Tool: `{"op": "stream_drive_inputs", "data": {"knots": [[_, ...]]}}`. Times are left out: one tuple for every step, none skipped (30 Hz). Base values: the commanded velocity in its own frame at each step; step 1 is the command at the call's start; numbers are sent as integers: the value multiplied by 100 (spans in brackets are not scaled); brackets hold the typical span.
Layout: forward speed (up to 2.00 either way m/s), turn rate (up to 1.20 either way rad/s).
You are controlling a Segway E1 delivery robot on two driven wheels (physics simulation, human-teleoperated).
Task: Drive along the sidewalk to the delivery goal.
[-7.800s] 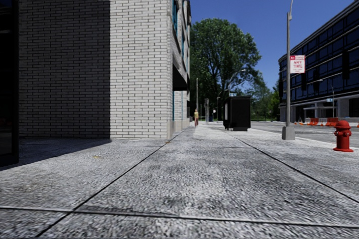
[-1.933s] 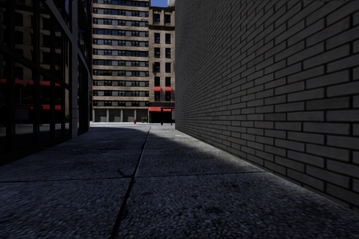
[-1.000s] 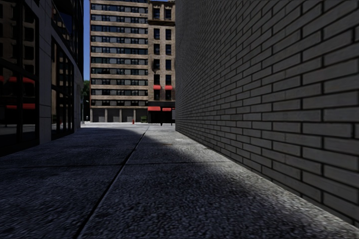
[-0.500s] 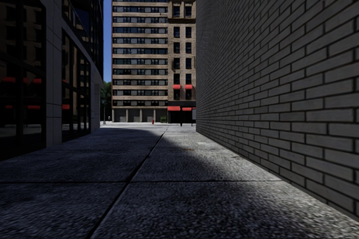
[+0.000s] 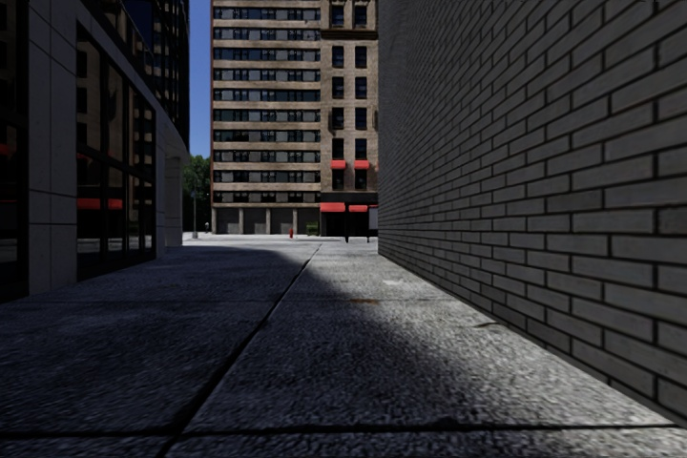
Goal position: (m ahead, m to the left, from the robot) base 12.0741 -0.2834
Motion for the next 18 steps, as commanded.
{"op": "stream_drive_inputs", "data": {"knots": [[200,0],[200,0],[200,0],[200,0],[200,0],[200,0],[200,0],[200,0],[200,0],[200,0],[200,0],[200,0],[200,0],[200,0],[200,0],[200,0],[200,0],[200,0]]}}
